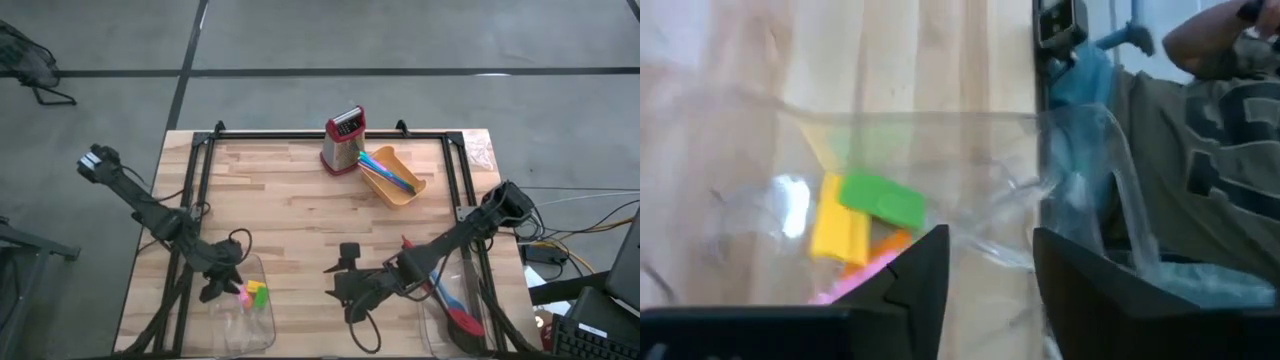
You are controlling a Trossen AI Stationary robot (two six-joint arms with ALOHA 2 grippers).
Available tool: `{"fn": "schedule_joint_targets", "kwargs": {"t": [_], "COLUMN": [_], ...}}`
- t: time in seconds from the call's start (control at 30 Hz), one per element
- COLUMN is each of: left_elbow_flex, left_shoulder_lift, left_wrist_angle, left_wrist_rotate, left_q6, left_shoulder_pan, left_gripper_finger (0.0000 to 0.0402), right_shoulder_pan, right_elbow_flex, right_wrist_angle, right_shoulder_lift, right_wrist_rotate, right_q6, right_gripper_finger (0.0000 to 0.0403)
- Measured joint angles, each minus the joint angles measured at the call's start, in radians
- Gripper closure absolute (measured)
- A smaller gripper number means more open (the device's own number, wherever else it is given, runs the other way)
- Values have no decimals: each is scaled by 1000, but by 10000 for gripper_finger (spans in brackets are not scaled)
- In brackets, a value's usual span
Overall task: Pick & Place Kitchen Items
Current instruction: Return to Home Position
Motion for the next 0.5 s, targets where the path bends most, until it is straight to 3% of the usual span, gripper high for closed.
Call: {"fn": "schedule_joint_targets", "kwargs": {"t": [0.17,0.27,0.37,0.5], "left_elbow_flex": [13,13,7,5], "left_shoulder_lift": [0,2,2,18], "left_wrist_angle": [15,99,239,385], "left_wrist_rotate": [-181,-282,-325,-271], "left_q6": [186,328,498,717], "left_shoulder_pan": [36,71,105,157], "left_gripper_finger": [245,254,271,320], "right_shoulder_pan": [-19,-53,-111,-200], "right_elbow_flex": [0,-1,-4,-15], "right_wrist_angle": [5,10,10,46], "right_shoulder_lift": [0,0,0,0], "right_wrist_rotate": [1,-8,-69,-209], "right_q6": [-45,-87,-122,-173], "right_gripper_finger": [181,211,270,373]}}
